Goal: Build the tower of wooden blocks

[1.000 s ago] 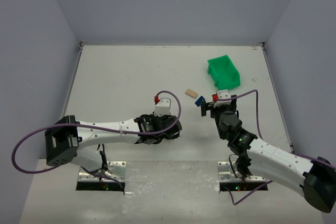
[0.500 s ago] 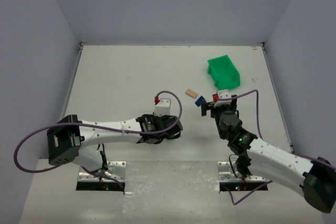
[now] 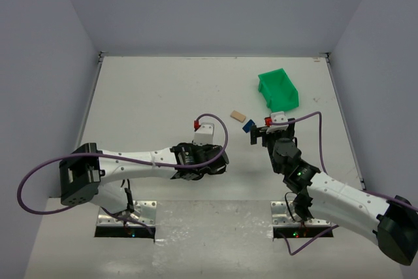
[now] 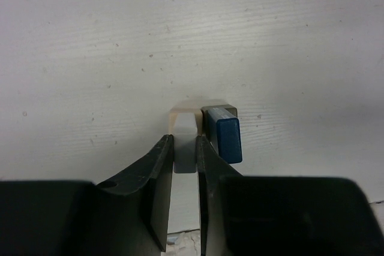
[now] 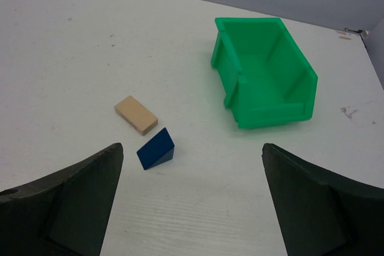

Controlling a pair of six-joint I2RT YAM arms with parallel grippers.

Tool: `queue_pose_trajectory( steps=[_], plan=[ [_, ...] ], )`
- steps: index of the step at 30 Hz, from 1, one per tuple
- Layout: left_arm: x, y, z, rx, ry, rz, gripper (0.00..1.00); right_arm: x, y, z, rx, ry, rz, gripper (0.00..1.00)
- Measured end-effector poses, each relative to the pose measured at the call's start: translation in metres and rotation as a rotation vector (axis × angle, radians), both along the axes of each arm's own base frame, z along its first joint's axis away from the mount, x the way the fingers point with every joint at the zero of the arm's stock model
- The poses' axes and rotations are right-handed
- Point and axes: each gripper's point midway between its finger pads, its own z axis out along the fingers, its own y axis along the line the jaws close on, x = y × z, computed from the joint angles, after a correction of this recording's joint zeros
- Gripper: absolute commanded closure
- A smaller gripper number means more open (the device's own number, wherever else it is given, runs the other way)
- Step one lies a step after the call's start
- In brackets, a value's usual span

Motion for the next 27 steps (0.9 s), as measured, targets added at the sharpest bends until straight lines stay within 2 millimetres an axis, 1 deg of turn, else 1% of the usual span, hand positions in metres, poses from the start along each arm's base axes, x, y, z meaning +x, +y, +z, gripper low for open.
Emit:
queue_pose_trajectory(
  steps=[10, 16, 27],
  plan=[
    [0.0009, 0.0009, -0.0034, 0.016, 0.004, 0.018, 0.83, 0.0000, -0.0001, 0.0001, 0.000, 0.000, 0.000, 0.01],
    [0.0020, 0.0015, -0.0038, 0.024, 0.000, 0.024, 0.77, 0.0002, -0.0007, 0.0002, 0.001, -0.001, -0.002, 0.01],
    [0.0016, 0.0031, -0.0064, 0.039, 0.004, 0.025, 0.74, 0.0006, -0.0016, 0.0001, 0.001, 0.000, -0.006, 0.01]
  ],
)
